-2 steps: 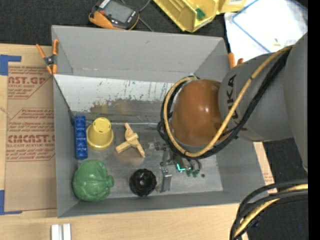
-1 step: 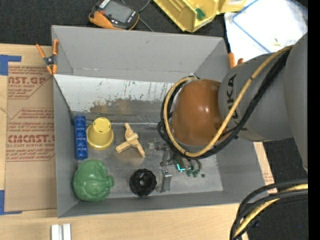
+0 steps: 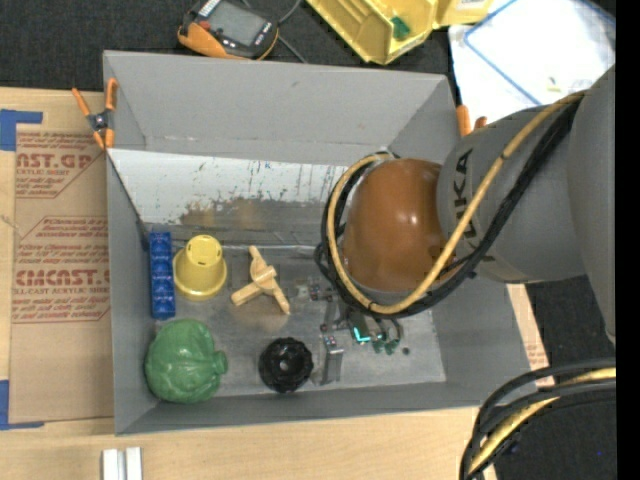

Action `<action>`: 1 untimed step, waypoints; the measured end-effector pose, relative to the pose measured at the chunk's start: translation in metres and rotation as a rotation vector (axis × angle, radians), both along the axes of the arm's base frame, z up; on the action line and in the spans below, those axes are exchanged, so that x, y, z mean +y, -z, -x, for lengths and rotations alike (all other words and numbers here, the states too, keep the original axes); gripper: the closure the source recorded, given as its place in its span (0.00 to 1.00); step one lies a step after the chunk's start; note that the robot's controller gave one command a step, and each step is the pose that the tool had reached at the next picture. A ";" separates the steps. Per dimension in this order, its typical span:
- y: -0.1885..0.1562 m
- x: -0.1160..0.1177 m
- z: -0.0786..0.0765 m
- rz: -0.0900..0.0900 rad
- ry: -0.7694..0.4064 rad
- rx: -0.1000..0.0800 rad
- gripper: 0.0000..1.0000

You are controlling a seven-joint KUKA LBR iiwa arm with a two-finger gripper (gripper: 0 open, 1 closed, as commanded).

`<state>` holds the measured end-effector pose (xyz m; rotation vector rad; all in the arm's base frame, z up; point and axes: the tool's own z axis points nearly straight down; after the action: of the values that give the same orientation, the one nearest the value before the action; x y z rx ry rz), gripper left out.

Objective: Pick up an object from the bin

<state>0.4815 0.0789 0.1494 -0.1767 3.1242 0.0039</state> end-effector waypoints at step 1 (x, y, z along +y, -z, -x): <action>0.072 0.002 0.001 -0.002 0.094 0.003 0.00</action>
Offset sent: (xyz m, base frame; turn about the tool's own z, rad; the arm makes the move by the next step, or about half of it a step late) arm 0.0000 0.0000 0.0000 0.0000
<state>0.4807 0.0810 0.0775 -0.0297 3.1319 0.0067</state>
